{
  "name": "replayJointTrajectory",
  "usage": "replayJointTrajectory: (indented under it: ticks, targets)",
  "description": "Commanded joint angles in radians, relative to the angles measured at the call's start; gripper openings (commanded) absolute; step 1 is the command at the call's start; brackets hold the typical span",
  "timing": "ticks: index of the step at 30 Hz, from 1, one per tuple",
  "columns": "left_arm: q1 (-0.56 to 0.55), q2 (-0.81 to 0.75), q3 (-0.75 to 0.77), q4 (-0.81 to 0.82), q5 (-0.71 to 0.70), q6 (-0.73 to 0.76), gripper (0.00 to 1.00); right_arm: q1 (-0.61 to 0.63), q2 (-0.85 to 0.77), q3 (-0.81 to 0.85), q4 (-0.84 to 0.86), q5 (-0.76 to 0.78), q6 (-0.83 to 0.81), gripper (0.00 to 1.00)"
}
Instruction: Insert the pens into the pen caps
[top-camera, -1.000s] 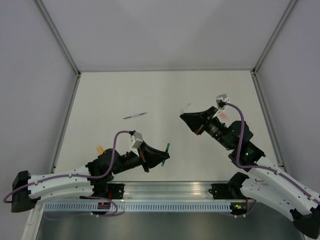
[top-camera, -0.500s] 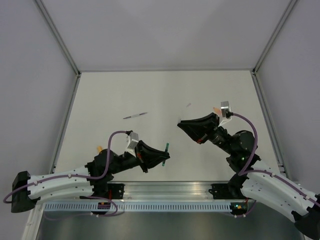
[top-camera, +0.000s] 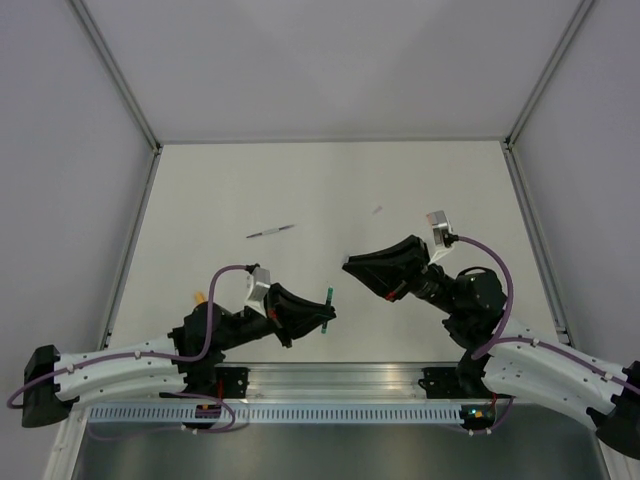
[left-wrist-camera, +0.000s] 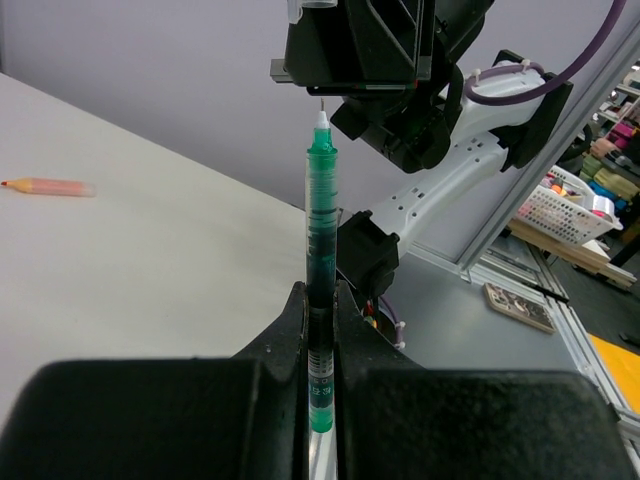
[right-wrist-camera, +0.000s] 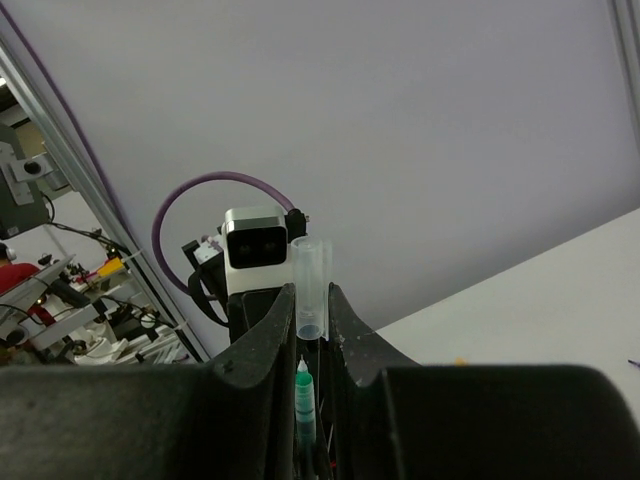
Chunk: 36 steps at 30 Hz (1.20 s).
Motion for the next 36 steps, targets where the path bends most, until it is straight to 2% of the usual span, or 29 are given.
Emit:
replayJointTrajectory:
  ticks: [1,14,36]
  targets:
    - [-0.002,-0.02,-0.004,0.056,0.007,-0.006,0.02,0.024,0.013,0.012,0.096,0.001,-0.005,0.0]
    - [-0.002,-0.026,-0.004,0.048,0.001,-0.001,0.02,0.067,0.084,-0.029,0.203,0.012,0.001,0.0]
    - [-0.002,-0.03,0.0,0.042,0.004,0.0,0.02,0.093,0.13,-0.02,0.223,0.016,0.002,0.0]
